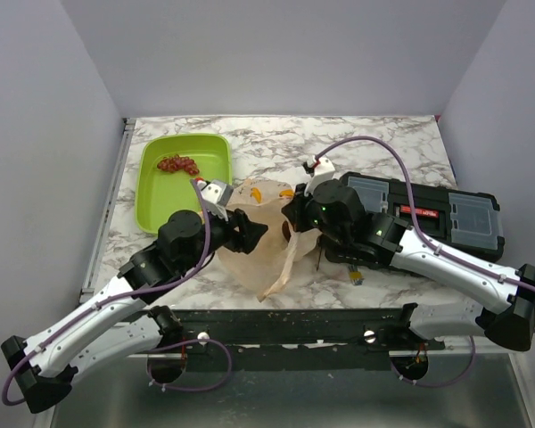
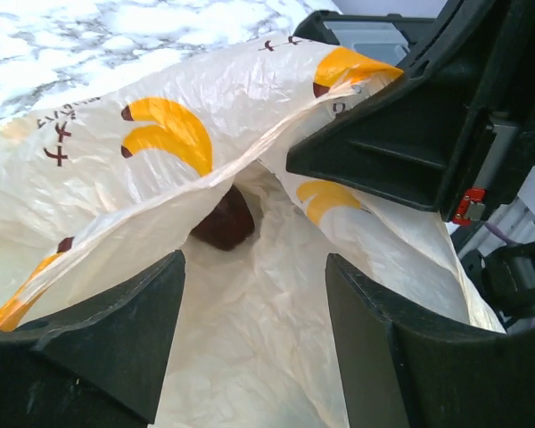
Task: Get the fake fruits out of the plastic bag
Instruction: Adjust the plastic bag at the center of the board.
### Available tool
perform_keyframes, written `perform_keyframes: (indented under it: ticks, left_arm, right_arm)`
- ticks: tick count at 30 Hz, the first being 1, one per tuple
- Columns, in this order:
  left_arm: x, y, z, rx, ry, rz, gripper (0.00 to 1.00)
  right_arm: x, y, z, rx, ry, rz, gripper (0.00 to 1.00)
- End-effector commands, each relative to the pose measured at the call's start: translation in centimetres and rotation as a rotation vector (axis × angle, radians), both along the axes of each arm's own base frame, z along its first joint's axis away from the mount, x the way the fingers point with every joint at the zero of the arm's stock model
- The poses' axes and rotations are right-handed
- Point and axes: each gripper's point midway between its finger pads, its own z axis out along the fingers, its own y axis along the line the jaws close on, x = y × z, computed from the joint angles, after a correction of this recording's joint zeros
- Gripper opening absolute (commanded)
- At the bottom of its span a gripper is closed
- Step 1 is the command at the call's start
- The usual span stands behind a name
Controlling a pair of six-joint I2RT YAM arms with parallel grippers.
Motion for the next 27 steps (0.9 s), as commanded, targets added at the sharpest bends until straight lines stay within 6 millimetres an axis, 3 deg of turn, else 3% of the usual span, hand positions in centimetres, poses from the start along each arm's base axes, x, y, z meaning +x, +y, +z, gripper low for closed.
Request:
perform_keyframes:
  ticks: [1,7,10,15,17,21,27]
  left_arm:
    - [0.3,0.9,-0.6,-0.015,-0.035,0.050,0.62]
    - [-1.2,-0.3,-3.3,-0.107,0.044,-0.014,0.57]
    - [-1.2,-0.1,-5.5,-0.069,0.103,0.005,0.56]
    - [-0.9,0.7,-9.2,0.001,0.159,0.059,0.56]
    - [-0.8,0.7,-10.1,0.020,0.166,0.060,0.56]
    - [-0.3,0.0,-11.1,0.043,0.162,0.047,0.58]
    - [0.7,-0.5,-13.3,0.100,0.199,0.082,0.65]
  right_arm:
    - [-1.4,2.6,2.5,0.115,-0.032,0.156,0.01]
    - [-5.7,5.8,5.0,0.248,-0.045,0.470,0.01]
    - [-7.5,6.4,3.6,0.224,0.019,0.571,0.01]
    - [-7.9,3.6,-3.3,0.082,0.162,0.474,0.01]
    - [-8.0,2.3,-4.7,0.047,0.188,0.437,0.01]
    - [-7.8,0.7,-5.2,0.034,0.188,0.367,0.01]
    - [-7.6,-0.3,-5.2,0.038,0.188,0.317,0.01]
